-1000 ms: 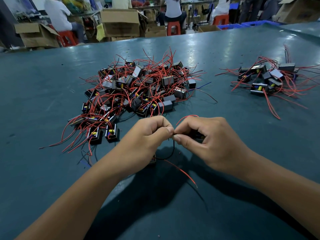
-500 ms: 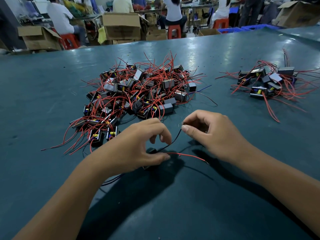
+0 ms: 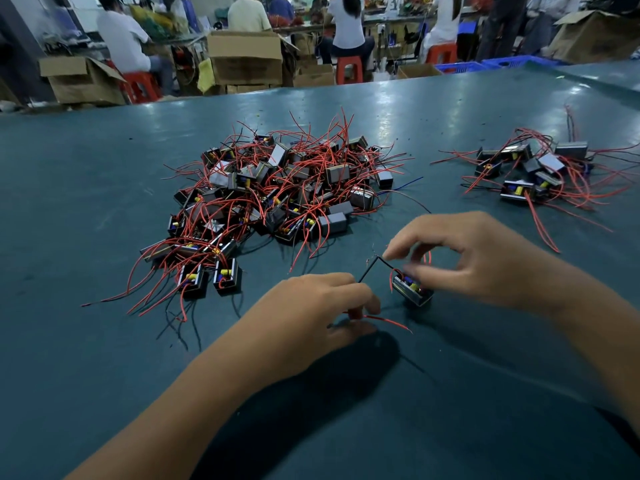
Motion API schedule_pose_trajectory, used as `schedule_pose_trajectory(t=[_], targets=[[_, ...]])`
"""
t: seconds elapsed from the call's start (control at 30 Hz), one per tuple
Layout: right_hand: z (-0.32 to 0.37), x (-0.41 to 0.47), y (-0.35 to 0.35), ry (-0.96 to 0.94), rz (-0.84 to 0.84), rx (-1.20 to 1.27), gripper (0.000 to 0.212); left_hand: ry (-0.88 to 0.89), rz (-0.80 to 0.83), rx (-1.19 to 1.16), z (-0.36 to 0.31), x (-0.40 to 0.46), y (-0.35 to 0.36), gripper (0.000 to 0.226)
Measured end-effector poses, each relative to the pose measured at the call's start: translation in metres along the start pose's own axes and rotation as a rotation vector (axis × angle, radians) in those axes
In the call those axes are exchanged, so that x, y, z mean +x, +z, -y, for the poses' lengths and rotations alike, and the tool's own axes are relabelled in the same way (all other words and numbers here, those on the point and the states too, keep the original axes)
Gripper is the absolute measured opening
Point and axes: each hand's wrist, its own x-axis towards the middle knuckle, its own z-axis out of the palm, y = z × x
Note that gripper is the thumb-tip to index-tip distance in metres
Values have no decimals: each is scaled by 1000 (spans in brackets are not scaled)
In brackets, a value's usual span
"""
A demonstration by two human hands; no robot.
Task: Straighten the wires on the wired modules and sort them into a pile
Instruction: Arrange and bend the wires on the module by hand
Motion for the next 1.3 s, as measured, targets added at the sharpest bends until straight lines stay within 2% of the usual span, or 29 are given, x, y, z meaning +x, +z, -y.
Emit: schedule_pose_trajectory(t=[0.1,0.33,0.6,0.77,1.0,1.1,1.23,1.3], targets=[[0,2,9,-58,50,-112,16,-10,-18,-35,7,0,-2,6],[0,4,13,-39,28,-118,7,-114,-72,-52,9,1,-1,27],[-21,3,14,285,-58,343,7,-221,-66,-57,14,1,3,41],[-25,4,15,312,-77,458,6,-244,-96,-125,19,-1,-1,30],[-19,3,14,310,-61,420,4,-263,-110,-142,23,-2,-1,35],[-10,3,13,275,-92,284,6,-262,-101,-145,22,-2,-1,38],[14,4,22,95,-124,38,12,-270,-91,-134,19,0,-1,35],[21,4,32,69,-130,-1,14,-278,-75,-129,18,2,-2,36]])
